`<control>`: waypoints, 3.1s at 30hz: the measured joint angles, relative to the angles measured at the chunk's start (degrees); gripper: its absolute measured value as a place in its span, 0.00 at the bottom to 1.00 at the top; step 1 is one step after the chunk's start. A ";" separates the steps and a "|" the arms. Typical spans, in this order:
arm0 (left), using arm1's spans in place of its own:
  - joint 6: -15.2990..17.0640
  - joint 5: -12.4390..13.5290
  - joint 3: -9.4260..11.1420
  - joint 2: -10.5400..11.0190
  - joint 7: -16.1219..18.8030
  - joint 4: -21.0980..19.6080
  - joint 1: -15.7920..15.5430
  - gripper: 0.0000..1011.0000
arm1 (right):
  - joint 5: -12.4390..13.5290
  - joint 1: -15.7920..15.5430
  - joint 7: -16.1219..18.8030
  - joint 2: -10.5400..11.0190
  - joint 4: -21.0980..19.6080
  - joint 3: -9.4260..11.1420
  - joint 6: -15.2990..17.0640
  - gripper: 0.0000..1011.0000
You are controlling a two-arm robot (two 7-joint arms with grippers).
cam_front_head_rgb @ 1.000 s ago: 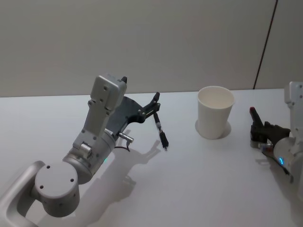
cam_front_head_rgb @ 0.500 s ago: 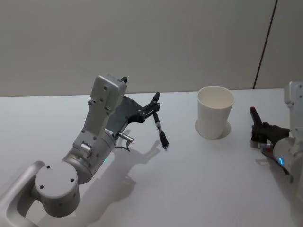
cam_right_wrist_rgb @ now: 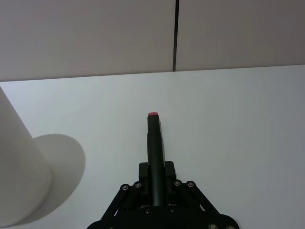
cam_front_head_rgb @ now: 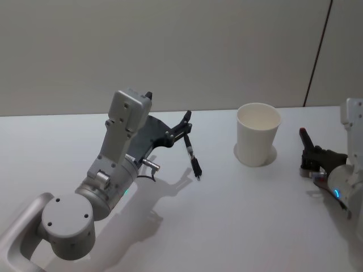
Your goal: Place the pen into the pen holder.
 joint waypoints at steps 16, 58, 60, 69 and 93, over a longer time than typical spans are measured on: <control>0.00 0.00 0.00 0.00 0.00 0.00 0.00 0.99 | -2.20 -0.02 2.00 0.22 0.09 0.04 -3.46 0.18; 0.00 0.00 0.00 0.00 0.00 0.00 0.00 0.99 | -0.70 7.55 25.50 0.57 5.74 1.62 -34.04 0.18; 0.00 0.00 0.00 0.00 0.00 0.00 0.00 0.99 | 0.11 8.58 27.30 0.30 7.15 1.61 -35.53 0.18; 0.00 0.00 0.00 0.00 0.00 0.00 0.00 0.99 | 1.97 11.56 32.44 -0.57 11.67 1.27 -39.62 0.18; 0.00 0.00 0.00 0.00 0.00 0.00 0.00 0.99 | 2.73 17.02 40.92 -2.67 21.32 -0.47 -46.00 0.18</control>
